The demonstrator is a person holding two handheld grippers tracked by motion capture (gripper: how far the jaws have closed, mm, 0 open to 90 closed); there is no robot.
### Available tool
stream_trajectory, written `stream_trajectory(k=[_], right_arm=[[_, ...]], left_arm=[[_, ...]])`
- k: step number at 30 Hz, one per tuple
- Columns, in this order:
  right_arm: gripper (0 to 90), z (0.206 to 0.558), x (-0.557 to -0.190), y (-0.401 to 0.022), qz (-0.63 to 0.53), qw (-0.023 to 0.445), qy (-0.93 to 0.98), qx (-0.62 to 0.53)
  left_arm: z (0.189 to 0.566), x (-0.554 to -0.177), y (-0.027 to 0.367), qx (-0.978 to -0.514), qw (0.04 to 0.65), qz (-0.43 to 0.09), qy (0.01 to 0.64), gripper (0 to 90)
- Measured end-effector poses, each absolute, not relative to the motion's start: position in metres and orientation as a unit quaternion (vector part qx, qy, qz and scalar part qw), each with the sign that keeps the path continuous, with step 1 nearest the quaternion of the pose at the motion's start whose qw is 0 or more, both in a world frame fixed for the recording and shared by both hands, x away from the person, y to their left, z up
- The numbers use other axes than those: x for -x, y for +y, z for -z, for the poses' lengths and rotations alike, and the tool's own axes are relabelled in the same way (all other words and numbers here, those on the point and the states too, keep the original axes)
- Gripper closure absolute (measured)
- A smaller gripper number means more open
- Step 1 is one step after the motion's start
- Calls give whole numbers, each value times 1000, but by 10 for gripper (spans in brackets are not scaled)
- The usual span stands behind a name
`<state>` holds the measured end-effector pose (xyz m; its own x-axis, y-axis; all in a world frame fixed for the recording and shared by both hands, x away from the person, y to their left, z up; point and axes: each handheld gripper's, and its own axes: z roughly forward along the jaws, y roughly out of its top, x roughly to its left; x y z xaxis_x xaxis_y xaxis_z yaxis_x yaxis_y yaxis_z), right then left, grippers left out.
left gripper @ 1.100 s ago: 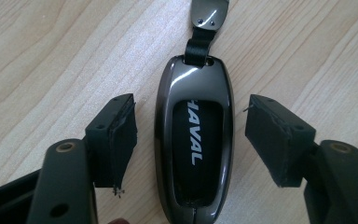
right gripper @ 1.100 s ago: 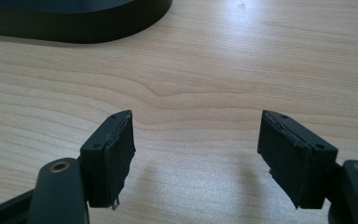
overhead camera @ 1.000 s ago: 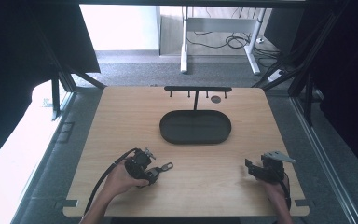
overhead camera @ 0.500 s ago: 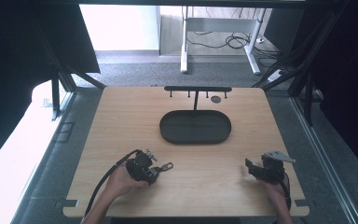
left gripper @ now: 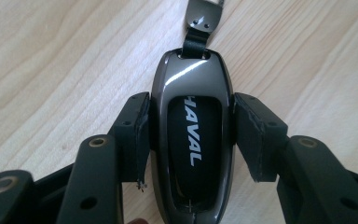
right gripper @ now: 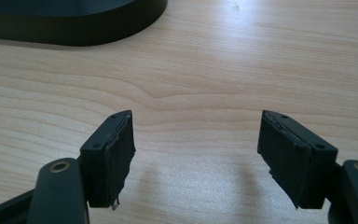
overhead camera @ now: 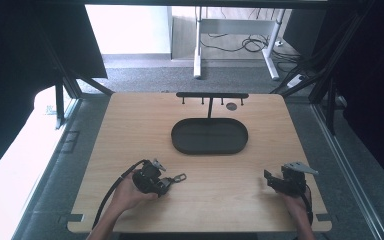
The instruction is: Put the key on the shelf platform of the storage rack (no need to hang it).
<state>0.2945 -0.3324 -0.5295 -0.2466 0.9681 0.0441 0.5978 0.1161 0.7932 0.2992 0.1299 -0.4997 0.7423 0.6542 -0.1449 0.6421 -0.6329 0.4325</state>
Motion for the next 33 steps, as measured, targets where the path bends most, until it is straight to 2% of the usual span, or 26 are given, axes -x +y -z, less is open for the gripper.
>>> stream_trajectory(k=[7,20,33], right_arm=[[276,529,-294,-329,-364,256,707,-550],[274,529,-294,-330,-367,256,706,-549],[273,530,-294,-331,-367,254,706,-550]], left_arm=[[487,-300,139,-890,283,-5,358,495],[470,-306,149,-876,327,6,354,495],[457,-319,144,-873,337,-1,352,495]])
